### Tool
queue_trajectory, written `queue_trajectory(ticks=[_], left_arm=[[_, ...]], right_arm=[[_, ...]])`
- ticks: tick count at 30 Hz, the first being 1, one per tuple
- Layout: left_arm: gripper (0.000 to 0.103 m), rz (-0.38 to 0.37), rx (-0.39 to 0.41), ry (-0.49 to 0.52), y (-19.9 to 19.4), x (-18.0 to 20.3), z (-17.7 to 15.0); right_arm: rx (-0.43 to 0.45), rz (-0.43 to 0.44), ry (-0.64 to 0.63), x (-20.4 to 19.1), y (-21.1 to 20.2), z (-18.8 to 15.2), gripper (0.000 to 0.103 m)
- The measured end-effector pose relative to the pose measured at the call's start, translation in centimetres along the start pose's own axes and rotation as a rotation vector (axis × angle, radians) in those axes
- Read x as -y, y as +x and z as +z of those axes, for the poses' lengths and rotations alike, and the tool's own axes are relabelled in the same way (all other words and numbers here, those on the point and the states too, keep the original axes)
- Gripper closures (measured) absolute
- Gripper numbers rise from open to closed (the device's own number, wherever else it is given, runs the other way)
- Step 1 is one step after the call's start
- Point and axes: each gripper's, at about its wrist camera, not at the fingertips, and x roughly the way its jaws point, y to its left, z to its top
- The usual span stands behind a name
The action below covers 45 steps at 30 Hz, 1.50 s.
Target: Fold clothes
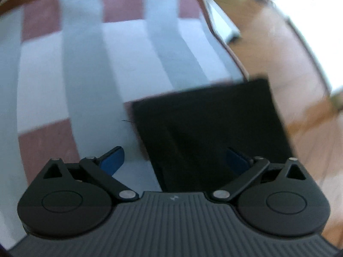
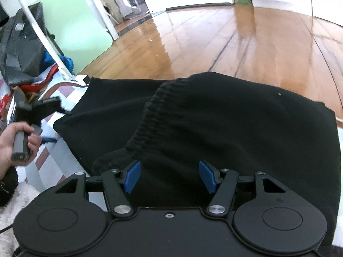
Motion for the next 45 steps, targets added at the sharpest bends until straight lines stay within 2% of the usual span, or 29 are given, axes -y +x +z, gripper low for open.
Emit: queue_trajectory(ticks=[1,2,3,4,9,10,11,13,14,15,16,17,18,19,21,23,24,27,30,32,34,36,37,39,40,41,42,44,45], left_arm=[[0.012,0.008,0.014,0.004,0.1,-0.3,0.3],[0.046,0.038,0.028,0.054,0.1,0.1,0.7],[0.068,0.074,0.044,0.113,0.3,0.6,0.8],[0.074,0.081,0.046,0.14,0.5,0.7,0.7],[0.074,0.036,0.048,0.228,1.1,0.8,1.0],[0.069,0.02,0.046,0.215,1.1,0.7,1.2],[0.048,-0.005,0.042,0.197,1.2,0.5,1.3],[0.021,-0.101,0.024,0.138,1.3,0.2,1.4],[0.021,-0.108,0.02,0.147,1.4,0.3,1.4],[0.022,-0.073,0.025,0.208,1.5,1.1,1.1],[0.032,-0.037,0.029,0.268,1.6,1.8,0.9],[0.061,0.003,0.035,0.33,1.7,2.6,0.6],[0.084,0.036,0.043,0.379,1.7,3.2,0.2],[0.09,0.018,0.037,0.38,1.7,3.4,0.2],[0.09,0.023,0.063,0.412,1.2,4.0,0.0],[0.09,0.04,0.144,0.537,-0.3,5.6,-1.0],[0.09,0.016,0.172,0.564,-1.2,6.3,-1.5],[0.091,-0.129,0.231,0.627,-4.8,8.6,-3.2],[0.091,-0.269,0.221,0.731,-8.9,12.4,-5.8],[0.091,-0.402,0.158,0.784,-11.9,15.4,-7.9],[0.091,-0.586,0.105,0.854,-15.3,18.1,-11.0],[0.091,-0.753,0.016,0.95,-17.9,20.4,-15.0],[0.087,-0.816,-0.045,1.015,-18.3,21.4,-17.3],[0.082,-0.914,-0.219,1.161,-17.4,23.1,-22.2],[0.074,-0.939,-0.328,1.217,-16.0,23.5,-24.6],[0.052,-0.952,-0.436,1.256,-14.0,23.7,-26.9],[0.046,-0.934,-0.534,1.259,-11.8,23.6,-28.7],[0.047,-0.828,-0.643,1.155,-8.1,23.0,-30.2],[0.047,-0.815,-0.718,1.121,-7.1,22.9,-30.0]], right_arm=[[-0.01,0.008,0.028,0.4,0.0,0.2,0.037],[-0.019,0.026,0.053,0.7,0.1,0.4,0.037],[-0.025,0.052,0.08,0.9,0.4,0.7,0.037],[-0.024,0.066,0.1,1.0,0.7,0.9,0.037],[-0.02,0.101,0.167,1.4,1.7,1.3,0.037],[-0.023,0.107,0.177,1.4,1.8,1.2,0.037],[-0.026,0.114,0.187,1.5,1.9,1.1,0.037],[-0.027,0.109,0.182,1.3,1.7,0.7,0.037],[-0.027,0.106,0.18,1.3,1.5,0.5,0.037],[-0.026,0.103,0.179,1.3,1.3,0.3,0.037],[-0.025,0.1,0.177,1.3,1.1,0.2,0.037],[-0.024,0.098,0.182,1.4,0.9,0.1,0.037],[-0.022,0.094,0.188,1.5,0.7,0.0,0.037],[-0.02,0.09,0.195,1.7,0.6,-0.1,0.037],[-0.015,0.081,0.207,2.1,0.3,-0.2,0.037],[-0.005,0.07,0.213,2.4,-0.1,-0.4,0.037],[0.0,0.063,0.212,2.5,-0.3,-0.4,0.037],[0.009,0.032,0.189,2.2,-0.5,-0.3,0.037],[0.025,-0.007,0.133,1.7,-1.3,-0.1,0.037],[0.034,-0.026,0.11,2.0,-2.3,-0.1,0.037],[0.053,-0.035,0.117,2.9,-3.6,-0.3,0.037],[0.1,-0.067,0.146,4.3,-5.5,-0.9,0.037],[0.125,-0.089,0.163,5.1,-6.4,-1.2,0.037],[0.167,-0.141,0.184,7.0,-8.2,-2.1,0.037],[0.167,-0.161,0.203,8.1,-8.9,-2.5,0.037],[0.153,-0.166,0.23,9.0,-9.3,-2.8,0.037],[0.141,-0.16,0.265,9.9,-9.6,-3.2,0.037],[0.088,-0.174,0.297,10.7,-9.6,-4.2,0.037],[0.075,-0.196,0.292,10.8,-9.5,-4.8,0.037]])
